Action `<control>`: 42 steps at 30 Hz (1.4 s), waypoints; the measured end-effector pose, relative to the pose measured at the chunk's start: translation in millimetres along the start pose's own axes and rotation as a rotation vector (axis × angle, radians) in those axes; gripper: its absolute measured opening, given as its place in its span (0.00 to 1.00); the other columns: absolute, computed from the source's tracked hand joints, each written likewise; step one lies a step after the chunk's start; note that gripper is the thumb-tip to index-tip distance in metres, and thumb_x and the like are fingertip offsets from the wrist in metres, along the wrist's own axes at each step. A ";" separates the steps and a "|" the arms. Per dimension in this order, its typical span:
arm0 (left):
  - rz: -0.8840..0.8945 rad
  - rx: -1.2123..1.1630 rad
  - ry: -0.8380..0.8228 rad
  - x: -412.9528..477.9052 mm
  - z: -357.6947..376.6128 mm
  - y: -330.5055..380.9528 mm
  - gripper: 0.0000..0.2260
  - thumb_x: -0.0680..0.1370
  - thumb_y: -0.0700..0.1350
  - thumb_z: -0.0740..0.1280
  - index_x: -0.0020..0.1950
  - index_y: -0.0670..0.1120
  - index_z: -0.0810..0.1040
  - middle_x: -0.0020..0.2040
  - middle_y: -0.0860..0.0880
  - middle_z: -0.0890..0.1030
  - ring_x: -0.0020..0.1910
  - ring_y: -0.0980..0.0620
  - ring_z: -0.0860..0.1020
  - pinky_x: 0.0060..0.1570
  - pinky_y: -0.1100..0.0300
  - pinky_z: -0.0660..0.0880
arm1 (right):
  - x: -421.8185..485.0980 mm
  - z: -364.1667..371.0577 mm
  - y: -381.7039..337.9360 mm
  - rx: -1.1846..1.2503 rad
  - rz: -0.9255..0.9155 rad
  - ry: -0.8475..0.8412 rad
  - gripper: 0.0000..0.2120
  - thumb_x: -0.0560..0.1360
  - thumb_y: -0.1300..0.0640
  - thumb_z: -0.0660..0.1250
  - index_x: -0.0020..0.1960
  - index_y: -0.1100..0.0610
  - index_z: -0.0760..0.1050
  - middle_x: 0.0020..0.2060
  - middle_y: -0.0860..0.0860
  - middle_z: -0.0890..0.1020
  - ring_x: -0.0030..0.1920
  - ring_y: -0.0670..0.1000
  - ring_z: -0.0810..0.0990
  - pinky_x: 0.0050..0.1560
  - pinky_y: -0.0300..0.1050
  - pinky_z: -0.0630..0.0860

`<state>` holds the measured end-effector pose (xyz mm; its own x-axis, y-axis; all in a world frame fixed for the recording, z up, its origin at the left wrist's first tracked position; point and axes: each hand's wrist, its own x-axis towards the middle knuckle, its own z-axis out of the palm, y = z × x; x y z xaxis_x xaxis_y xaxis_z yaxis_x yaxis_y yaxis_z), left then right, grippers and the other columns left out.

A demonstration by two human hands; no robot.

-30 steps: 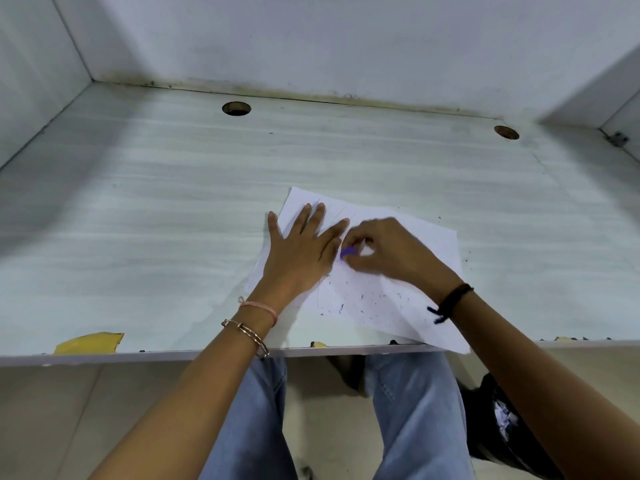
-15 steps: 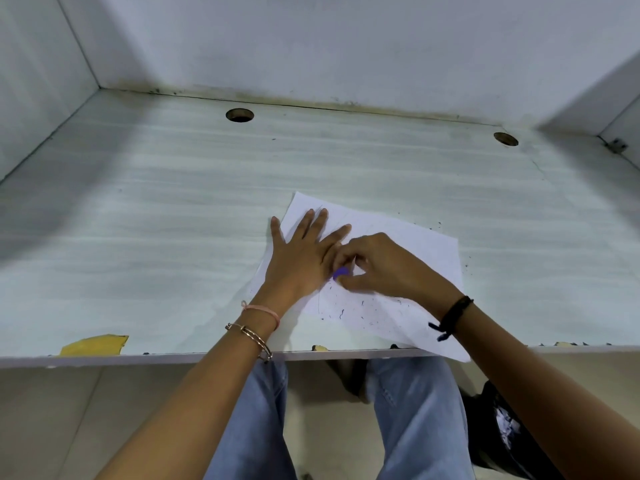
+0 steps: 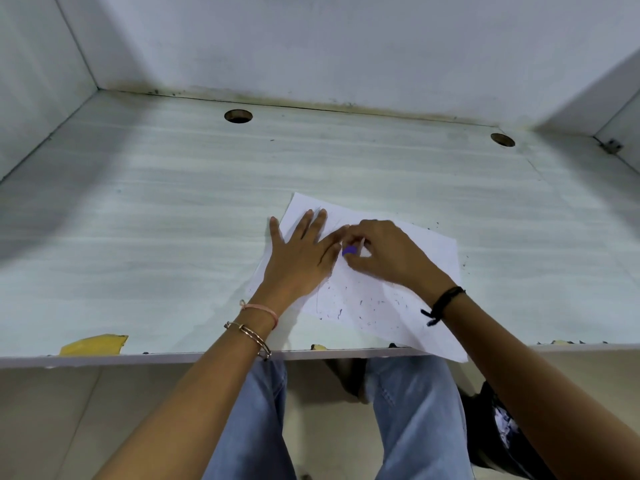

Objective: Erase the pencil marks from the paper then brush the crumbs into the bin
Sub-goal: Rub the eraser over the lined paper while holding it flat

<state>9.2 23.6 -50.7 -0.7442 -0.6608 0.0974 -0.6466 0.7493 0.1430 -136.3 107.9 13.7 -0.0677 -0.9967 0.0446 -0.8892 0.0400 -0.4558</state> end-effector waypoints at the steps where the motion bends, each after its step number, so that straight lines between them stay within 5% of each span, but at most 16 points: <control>1: 0.002 0.005 -0.023 -0.1 -0.7 -0.6 0.25 0.80 0.60 0.35 0.78 0.63 0.47 0.80 0.50 0.44 0.79 0.50 0.43 0.68 0.28 0.41 | -3.1 2.2 -1.9 0.000 -0.046 -0.047 0.03 0.70 0.58 0.69 0.41 0.51 0.77 0.35 0.41 0.77 0.34 0.39 0.73 0.37 0.34 0.66; 4: 0.003 0.000 -0.060 -0.4 -1.2 0.0 0.22 0.83 0.58 0.41 0.77 0.64 0.43 0.80 0.51 0.41 0.78 0.51 0.40 0.68 0.29 0.39 | -6.8 0.1 -0.2 -0.008 -0.071 -0.127 0.01 0.70 0.56 0.70 0.41 0.51 0.80 0.35 0.41 0.79 0.36 0.39 0.74 0.37 0.34 0.69; 7: -0.011 0.010 -0.026 0.0 -1.7 0.7 0.23 0.81 0.58 0.38 0.78 0.64 0.47 0.80 0.51 0.44 0.79 0.52 0.42 0.69 0.29 0.42 | 3.5 -2.1 7.4 0.005 -0.001 0.013 0.02 0.70 0.57 0.70 0.41 0.51 0.78 0.37 0.44 0.79 0.36 0.40 0.73 0.38 0.38 0.67; 13: 0.009 0.012 -0.069 -0.2 -3.0 0.5 0.22 0.83 0.58 0.42 0.77 0.64 0.42 0.80 0.51 0.40 0.78 0.50 0.39 0.68 0.29 0.40 | -7.5 -0.6 -2.1 0.013 -0.092 -0.107 0.01 0.70 0.58 0.71 0.42 0.55 0.80 0.34 0.41 0.77 0.36 0.36 0.74 0.36 0.29 0.67; 17: -0.011 0.016 -0.047 -0.3 -3.1 0.6 0.25 0.79 0.58 0.36 0.78 0.63 0.45 0.80 0.52 0.43 0.79 0.52 0.42 0.69 0.29 0.43 | 3.1 -2.0 6.1 0.109 0.019 0.015 0.02 0.71 0.60 0.71 0.42 0.54 0.79 0.34 0.40 0.77 0.33 0.35 0.73 0.35 0.27 0.67; 25: -0.036 -0.114 -0.009 -4.0 -6.6 1.2 0.21 0.85 0.51 0.44 0.78 0.62 0.50 0.80 0.56 0.48 0.78 0.57 0.44 0.72 0.35 0.40 | -23.7 1.5 32.3 0.361 0.215 0.195 0.06 0.74 0.62 0.67 0.48 0.53 0.78 0.45 0.46 0.81 0.41 0.42 0.76 0.42 0.26 0.71; 30: -0.059 -0.096 0.049 -8.1 -8.7 4.3 0.20 0.84 0.51 0.48 0.76 0.63 0.58 0.77 0.54 0.59 0.76 0.54 0.56 0.71 0.32 0.45 | -30.5 3.6 31.5 0.318 0.154 0.176 0.08 0.74 0.64 0.67 0.48 0.53 0.79 0.47 0.48 0.82 0.41 0.42 0.76 0.43 0.26 0.70; 34: -0.011 -0.005 0.182 3.2 -6.9 11.5 0.20 0.81 0.56 0.49 0.70 0.62 0.72 0.64 0.47 0.74 0.63 0.43 0.71 0.63 0.25 0.55 | -27.2 2.6 29.5 0.299 0.145 0.197 0.06 0.73 0.62 0.69 0.46 0.52 0.80 0.42 0.51 0.82 0.35 0.41 0.74 0.40 0.26 0.70; 38: -0.028 -0.032 0.052 7.5 2.7 12.0 0.20 0.83 0.57 0.43 0.77 0.66 0.53 0.79 0.48 0.54 0.78 0.45 0.48 0.68 0.30 0.43 | -22.3 3.6 20.5 0.346 0.207 0.162 0.03 0.71 0.61 0.72 0.45 0.55 0.81 0.37 0.50 0.82 0.33 0.41 0.74 0.36 0.27 0.71; 42: -0.004 0.060 0.019 7.9 3.5 13.0 0.22 0.83 0.58 0.40 0.77 0.64 0.44 0.80 0.47 0.45 0.79 0.44 0.43 0.67 0.27 0.43 | -20.2 7.9 6.8 0.187 0.052 0.070 0.02 0.71 0.60 0.72 0.43 0.56 0.81 0.35 0.46 0.79 0.35 0.39 0.73 0.38 0.27 0.68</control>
<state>-5.6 28.2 -51.5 -0.7390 -0.6637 0.1156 -0.6585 0.7479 0.0839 -137.4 127.8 2.6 -0.1479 -0.9861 0.0754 -0.7844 0.0706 -0.6163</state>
